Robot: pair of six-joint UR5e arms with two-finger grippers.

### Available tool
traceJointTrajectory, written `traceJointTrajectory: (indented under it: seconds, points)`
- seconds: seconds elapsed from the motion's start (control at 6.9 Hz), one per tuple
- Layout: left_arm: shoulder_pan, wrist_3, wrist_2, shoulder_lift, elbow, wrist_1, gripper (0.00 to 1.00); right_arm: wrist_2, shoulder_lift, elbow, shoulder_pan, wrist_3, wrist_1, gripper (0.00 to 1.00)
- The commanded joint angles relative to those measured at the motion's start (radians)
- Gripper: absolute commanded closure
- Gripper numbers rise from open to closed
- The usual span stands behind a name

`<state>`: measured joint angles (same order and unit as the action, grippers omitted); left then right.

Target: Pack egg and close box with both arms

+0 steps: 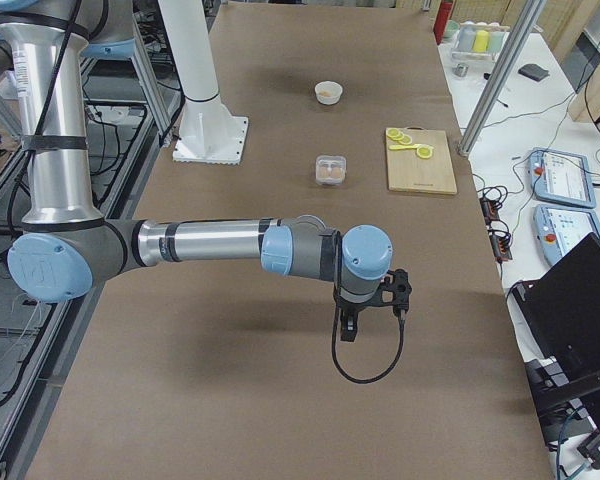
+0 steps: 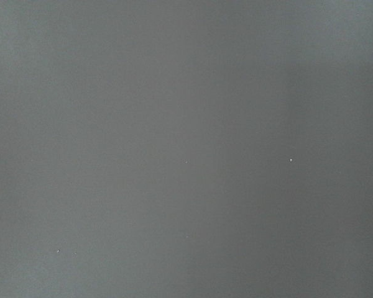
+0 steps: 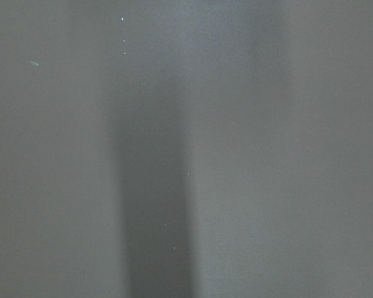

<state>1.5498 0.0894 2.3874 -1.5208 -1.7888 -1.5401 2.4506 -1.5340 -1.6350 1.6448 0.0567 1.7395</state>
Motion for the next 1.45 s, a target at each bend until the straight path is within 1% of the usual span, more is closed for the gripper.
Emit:
traceJointTrajectory:
  seconds: [0.0,0.14,0.43,0.58,0.72,0.87,1.01,1.16,1.3]
  points:
    - [-0.007,0.003,-0.001,-0.007,-0.015,-0.003,0.01,0.001,0.0,0.003,-0.003,-0.001,-0.002,0.0]
    - [-0.013,0.001,-0.001,-0.01,-0.014,-0.005,0.01,0.001,0.002,0.003,-0.003,-0.001,-0.002,0.0]
    - [-0.051,0.004,-0.007,-0.112,-0.008,0.003,0.01,0.004,0.011,0.003,-0.003,-0.001,-0.002,0.0]
    - [-0.08,0.013,-0.002,-0.13,0.009,0.002,0.01,0.005,0.009,0.0,-0.003,-0.001,0.0,0.0]
    - [-0.136,0.132,-0.007,-0.18,0.023,0.002,0.01,0.005,0.005,0.0,-0.003,-0.001,0.0,0.0]
    - [-0.193,0.283,-0.008,-0.212,0.002,-0.003,0.01,0.005,0.0,0.0,-0.003,-0.001,0.0,0.0]
    - [-0.285,0.434,-0.017,-0.219,-0.048,-0.038,0.01,0.007,-0.001,0.0,-0.003,-0.001,0.0,0.0]
    - [-0.375,0.621,-0.048,-0.222,-0.082,-0.116,0.01,0.005,-0.001,0.001,-0.003,-0.001,0.0,0.0]
    - [-0.47,0.783,-0.089,-0.237,-0.083,-0.202,0.02,0.005,-0.001,0.003,-0.003,0.0,0.0,0.0]
